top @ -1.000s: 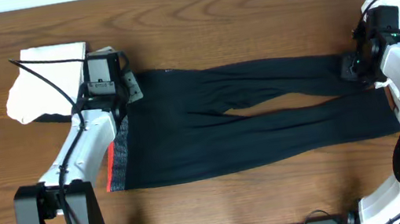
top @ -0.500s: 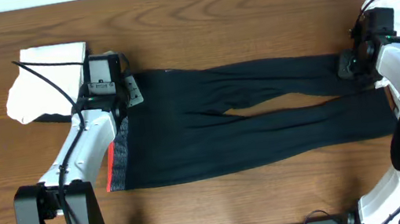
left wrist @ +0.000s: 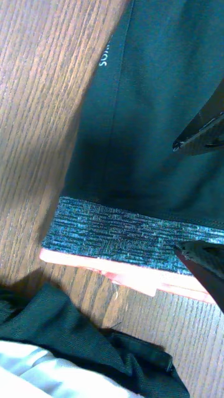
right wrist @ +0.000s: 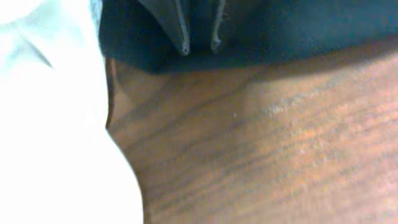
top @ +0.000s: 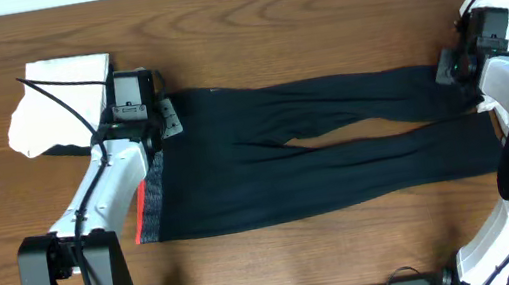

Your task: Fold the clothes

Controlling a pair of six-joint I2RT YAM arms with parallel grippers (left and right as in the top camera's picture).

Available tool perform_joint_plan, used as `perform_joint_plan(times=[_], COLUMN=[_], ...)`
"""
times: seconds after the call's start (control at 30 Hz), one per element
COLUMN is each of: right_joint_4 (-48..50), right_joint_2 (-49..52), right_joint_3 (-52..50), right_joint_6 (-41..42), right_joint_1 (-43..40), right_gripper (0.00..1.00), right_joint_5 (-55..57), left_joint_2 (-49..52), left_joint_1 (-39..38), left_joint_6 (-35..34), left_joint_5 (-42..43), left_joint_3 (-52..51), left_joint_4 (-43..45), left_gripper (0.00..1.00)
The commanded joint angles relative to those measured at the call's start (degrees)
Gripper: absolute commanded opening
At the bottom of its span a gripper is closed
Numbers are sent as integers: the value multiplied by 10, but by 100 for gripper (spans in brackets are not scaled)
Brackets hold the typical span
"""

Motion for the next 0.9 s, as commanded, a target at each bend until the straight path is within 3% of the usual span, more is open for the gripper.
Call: perform_joint_plan(times=[0.0, 0.23, 0.43, 0.57, 0.73, 0.87], right_joint_4=[20, -50, -209, -322, -412, -425], right_joint_2=[0, -94, -198, -236, -239, -239], right_joint_3=[-1, 2, 1, 1, -14, -52], right_joint_6=[-5, -4, 94, 103, 165, 194], right_joint_1=[-11, -37, -62, -63, -63, -69], right_gripper=[18, 28, 36, 41, 40, 40], right_joint_5=[5, 7, -28, -80, -82, -83], left_joint_2=[-5, -90, -200, -237, -240, -240], left_joint_1=[5, 5, 5, 5, 5, 5], left_joint_6=[3, -12, -115, -157, -178, -177], left_joint_5=[0, -1, -1, -1, 0, 0], left_joint_3=[1, 1, 1, 1, 1, 1], left_joint_4=[-3, -52, -141, -242, -377, -457], left_gripper=[47, 48, 49, 70, 72, 72])
